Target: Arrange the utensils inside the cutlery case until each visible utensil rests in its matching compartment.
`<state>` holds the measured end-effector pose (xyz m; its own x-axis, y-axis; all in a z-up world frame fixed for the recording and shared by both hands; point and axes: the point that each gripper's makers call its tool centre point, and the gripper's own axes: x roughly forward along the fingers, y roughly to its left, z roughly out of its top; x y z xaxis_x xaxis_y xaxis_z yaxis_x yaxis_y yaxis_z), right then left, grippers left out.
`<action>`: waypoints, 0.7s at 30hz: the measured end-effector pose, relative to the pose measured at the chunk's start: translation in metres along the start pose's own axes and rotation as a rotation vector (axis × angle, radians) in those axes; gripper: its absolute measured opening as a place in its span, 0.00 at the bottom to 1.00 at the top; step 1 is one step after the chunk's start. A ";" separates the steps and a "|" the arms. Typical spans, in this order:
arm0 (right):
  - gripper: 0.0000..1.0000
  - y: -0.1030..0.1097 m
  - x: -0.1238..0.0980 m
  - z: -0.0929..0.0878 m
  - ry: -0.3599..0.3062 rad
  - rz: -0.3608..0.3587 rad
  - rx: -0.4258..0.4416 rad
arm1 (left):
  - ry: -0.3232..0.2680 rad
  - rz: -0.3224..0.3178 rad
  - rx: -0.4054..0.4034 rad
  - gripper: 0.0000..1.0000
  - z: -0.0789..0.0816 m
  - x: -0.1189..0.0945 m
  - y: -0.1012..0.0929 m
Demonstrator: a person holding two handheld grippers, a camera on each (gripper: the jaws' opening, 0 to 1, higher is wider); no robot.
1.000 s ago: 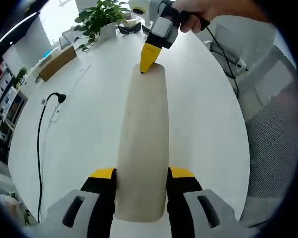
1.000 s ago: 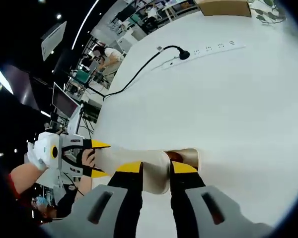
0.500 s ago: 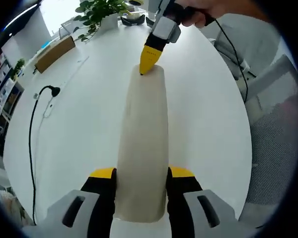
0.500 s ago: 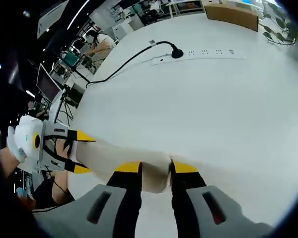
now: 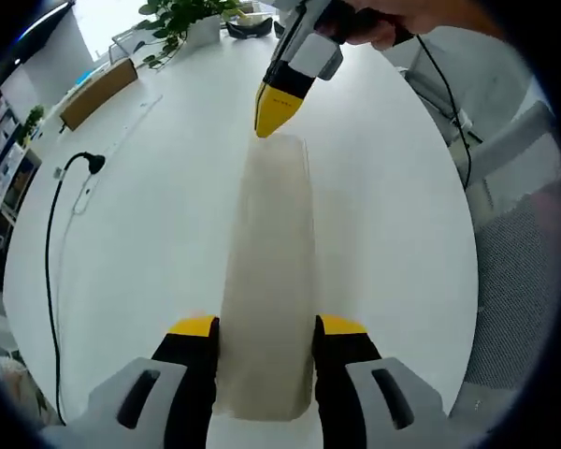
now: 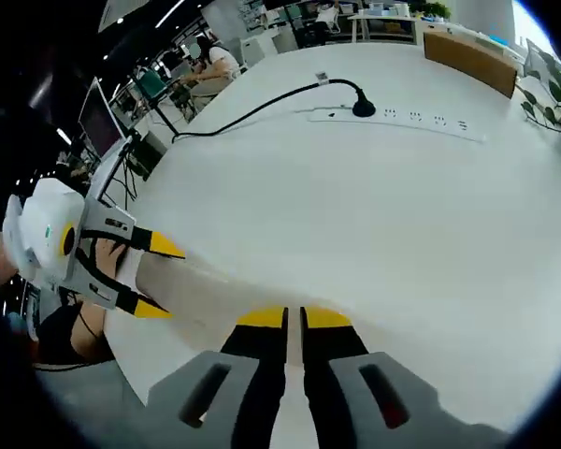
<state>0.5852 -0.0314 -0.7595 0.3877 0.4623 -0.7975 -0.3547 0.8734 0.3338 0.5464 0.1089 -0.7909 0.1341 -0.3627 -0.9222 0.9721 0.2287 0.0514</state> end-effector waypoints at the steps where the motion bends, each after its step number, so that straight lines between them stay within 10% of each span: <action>1: 0.13 -0.003 -0.002 -0.002 -0.002 -0.002 0.001 | 0.007 0.006 0.018 0.41 -0.003 0.000 0.001; 16: 0.19 -0.006 0.013 -0.037 -0.023 0.130 0.396 | 0.043 0.032 0.049 0.42 -0.019 0.010 0.011; 21: 0.18 -0.009 0.018 -0.036 -0.032 0.119 0.383 | 0.051 0.038 0.072 0.42 -0.021 0.013 0.010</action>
<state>0.5645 -0.0365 -0.7949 0.3911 0.5628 -0.7283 -0.0584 0.8049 0.5906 0.5535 0.1255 -0.8100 0.1632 -0.3080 -0.9373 0.9781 0.1752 0.1127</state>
